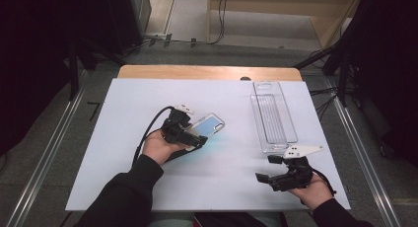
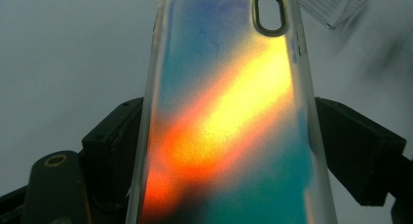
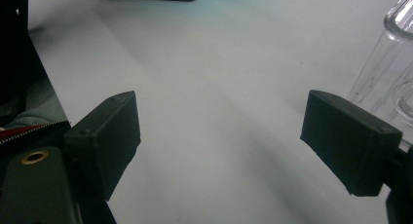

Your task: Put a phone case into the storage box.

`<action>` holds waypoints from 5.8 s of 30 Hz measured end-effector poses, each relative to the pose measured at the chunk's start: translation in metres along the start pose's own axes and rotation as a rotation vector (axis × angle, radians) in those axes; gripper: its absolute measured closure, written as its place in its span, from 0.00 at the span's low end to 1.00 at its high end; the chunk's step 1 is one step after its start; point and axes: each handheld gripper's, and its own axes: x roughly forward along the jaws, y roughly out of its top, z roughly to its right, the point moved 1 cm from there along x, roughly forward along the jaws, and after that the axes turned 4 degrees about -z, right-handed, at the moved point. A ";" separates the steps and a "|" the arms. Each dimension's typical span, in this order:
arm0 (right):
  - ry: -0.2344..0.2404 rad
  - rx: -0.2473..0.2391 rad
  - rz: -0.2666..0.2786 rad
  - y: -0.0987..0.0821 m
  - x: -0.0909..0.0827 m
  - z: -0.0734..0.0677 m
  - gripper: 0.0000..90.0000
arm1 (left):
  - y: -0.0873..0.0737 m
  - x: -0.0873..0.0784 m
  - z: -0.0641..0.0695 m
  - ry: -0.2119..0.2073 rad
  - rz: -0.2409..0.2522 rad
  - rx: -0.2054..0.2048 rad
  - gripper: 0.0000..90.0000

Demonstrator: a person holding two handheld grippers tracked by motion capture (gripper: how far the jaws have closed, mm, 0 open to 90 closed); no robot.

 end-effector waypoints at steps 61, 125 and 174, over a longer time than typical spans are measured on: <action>0.063 0.135 0.061 0.083 0.040 -0.026 0.14 | -0.073 -0.015 0.053 0.163 0.358 -0.147 0.18; 0.291 0.455 0.109 0.140 0.077 -0.020 0.83 | -0.076 0.002 0.077 0.209 0.544 -0.141 0.18; 0.075 0.164 0.114 0.143 0.043 -0.032 0.86 | -0.053 -0.026 0.069 0.011 0.241 -0.138 0.15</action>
